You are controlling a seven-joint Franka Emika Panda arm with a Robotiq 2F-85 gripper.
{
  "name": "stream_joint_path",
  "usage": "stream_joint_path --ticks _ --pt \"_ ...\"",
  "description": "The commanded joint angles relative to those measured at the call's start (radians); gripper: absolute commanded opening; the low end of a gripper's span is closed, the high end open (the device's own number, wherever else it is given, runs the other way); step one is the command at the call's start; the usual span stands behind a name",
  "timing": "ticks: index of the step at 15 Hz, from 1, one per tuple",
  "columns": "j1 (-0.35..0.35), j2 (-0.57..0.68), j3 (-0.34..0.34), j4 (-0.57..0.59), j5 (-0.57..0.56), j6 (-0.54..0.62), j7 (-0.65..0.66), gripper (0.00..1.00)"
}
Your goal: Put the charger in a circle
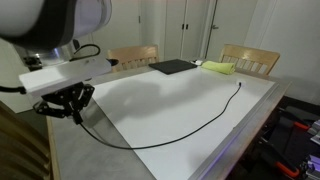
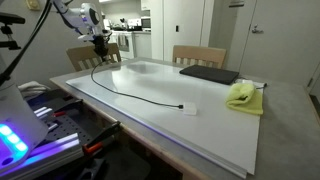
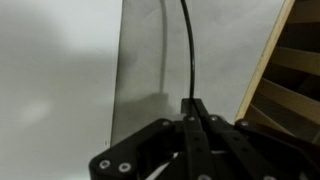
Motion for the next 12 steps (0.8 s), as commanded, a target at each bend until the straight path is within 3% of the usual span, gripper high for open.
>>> stream_joint_path --ticks 1,5,10,11,12 --pt "-0.023 -0.087 0.0 -0.07 -0.008 -0.012 -0.053 0.01" --pt "0.0 -0.155 -0.078 -0.122 -0.065 -0.069 0.052 0.01" --pt "-0.021 -0.247 -0.112 -0.256 -0.054 0.023 0.134 0.01" --pt "-0.04 -0.172 -0.08 -0.142 -0.084 -0.032 0.133 0.03" --pt "-0.044 -0.188 -0.08 -0.164 -0.084 -0.021 0.137 0.03"
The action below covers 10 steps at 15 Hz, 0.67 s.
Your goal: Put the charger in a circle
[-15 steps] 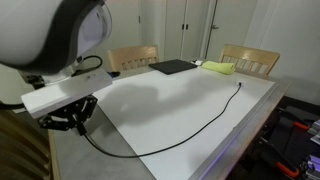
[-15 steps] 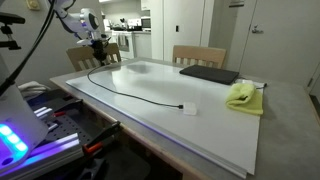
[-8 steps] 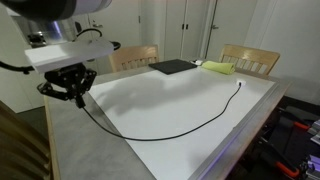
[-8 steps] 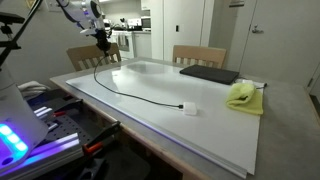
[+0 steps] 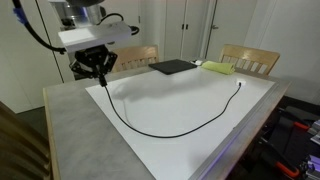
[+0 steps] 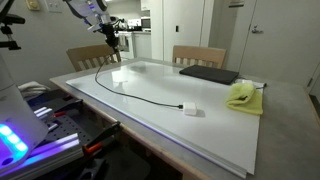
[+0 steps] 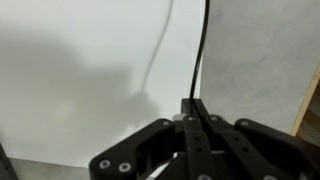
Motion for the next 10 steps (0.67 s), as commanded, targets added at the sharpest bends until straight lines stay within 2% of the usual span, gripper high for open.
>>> stream_joint_path --ticks 1,6,10 --pt "-0.028 -0.009 0.034 -0.006 -0.026 -0.001 0.015 0.03" --pt "-0.021 -0.017 0.032 -0.023 -0.042 -0.013 0.016 0.01" --pt "-0.04 -0.045 0.034 -0.08 -0.041 -0.011 0.059 0.01"
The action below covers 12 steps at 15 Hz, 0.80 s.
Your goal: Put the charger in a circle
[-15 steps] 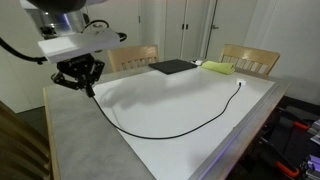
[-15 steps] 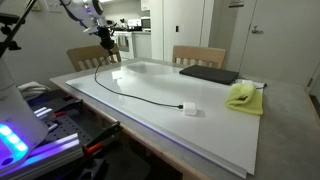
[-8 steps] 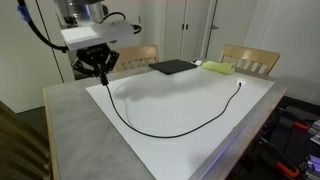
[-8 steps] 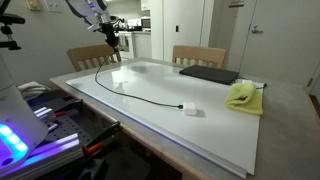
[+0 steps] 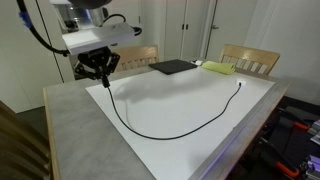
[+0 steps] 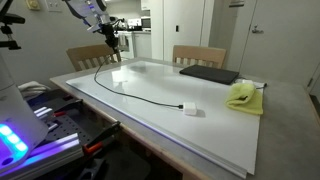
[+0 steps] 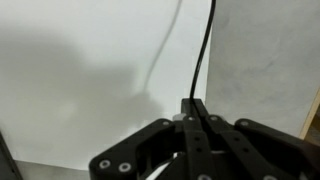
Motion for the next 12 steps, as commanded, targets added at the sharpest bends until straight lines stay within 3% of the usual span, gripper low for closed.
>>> stream_joint_path --ticks 1,6,12 --pt "-0.038 -0.035 0.018 -0.06 -0.011 -0.015 0.055 0.01" --pt "-0.094 -0.062 0.013 -0.156 -0.001 -0.009 0.175 0.01" --pt "-0.142 -0.138 -0.014 -0.307 -0.026 -0.035 0.471 0.01"
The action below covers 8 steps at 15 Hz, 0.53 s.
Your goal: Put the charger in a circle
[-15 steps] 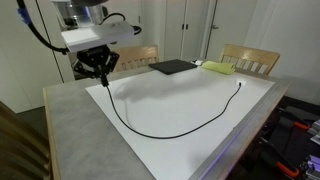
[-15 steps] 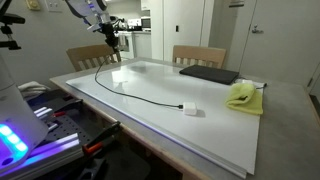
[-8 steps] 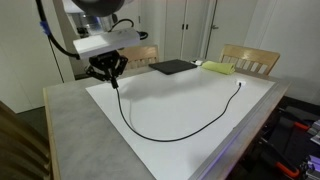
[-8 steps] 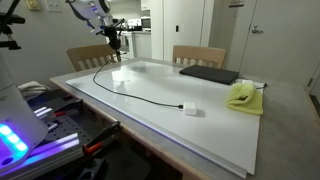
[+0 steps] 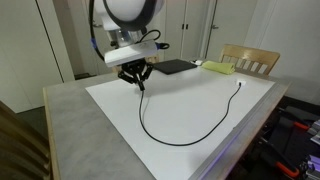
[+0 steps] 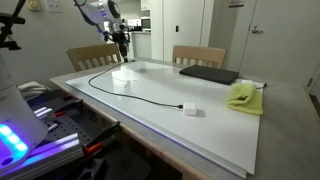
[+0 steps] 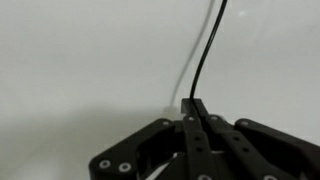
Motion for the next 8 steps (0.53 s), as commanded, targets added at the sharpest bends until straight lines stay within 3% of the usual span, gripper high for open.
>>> stream_joint_path --ticks 1,3,4,8 --pt "-0.029 -0.102 -0.006 -0.14 -0.03 -0.028 0.179 0.01" --pt "-0.06 -0.13 0.017 -0.178 -0.039 -0.009 0.214 0.01" --pt "-0.07 -0.064 0.037 -0.095 -0.044 -0.027 0.195 0.03" --pt "-0.086 -0.101 0.046 -0.135 -0.047 -0.027 0.216 0.03"
